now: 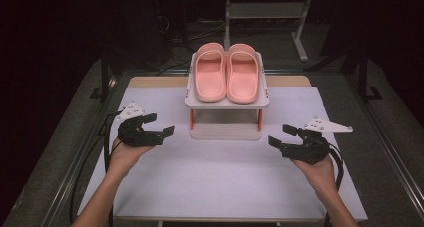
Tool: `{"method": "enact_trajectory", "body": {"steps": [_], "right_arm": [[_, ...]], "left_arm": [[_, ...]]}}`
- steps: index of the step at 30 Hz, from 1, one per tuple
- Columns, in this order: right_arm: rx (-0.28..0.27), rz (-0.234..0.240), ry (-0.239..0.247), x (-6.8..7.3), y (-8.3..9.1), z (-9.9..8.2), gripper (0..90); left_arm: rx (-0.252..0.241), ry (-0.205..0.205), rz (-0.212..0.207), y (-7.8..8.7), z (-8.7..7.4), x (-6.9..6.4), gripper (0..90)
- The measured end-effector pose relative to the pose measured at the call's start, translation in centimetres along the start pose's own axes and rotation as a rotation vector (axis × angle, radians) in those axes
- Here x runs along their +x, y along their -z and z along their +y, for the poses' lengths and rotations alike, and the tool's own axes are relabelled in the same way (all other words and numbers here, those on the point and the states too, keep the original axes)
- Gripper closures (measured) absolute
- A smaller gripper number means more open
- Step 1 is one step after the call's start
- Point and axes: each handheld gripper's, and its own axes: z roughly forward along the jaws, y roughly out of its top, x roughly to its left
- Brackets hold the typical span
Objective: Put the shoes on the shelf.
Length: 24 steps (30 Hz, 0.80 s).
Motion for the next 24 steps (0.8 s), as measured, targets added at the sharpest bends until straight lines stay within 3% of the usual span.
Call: {"method": "enact_trajectory", "body": {"steps": [24], "right_arm": [[0.033, -0.001, -0.034, -0.6, 1.0, -3.3, 24.0]], "left_arm": [[-0.005, 0.021, -0.011, 1.3, -2.8, 0.0, 11.7]]}}
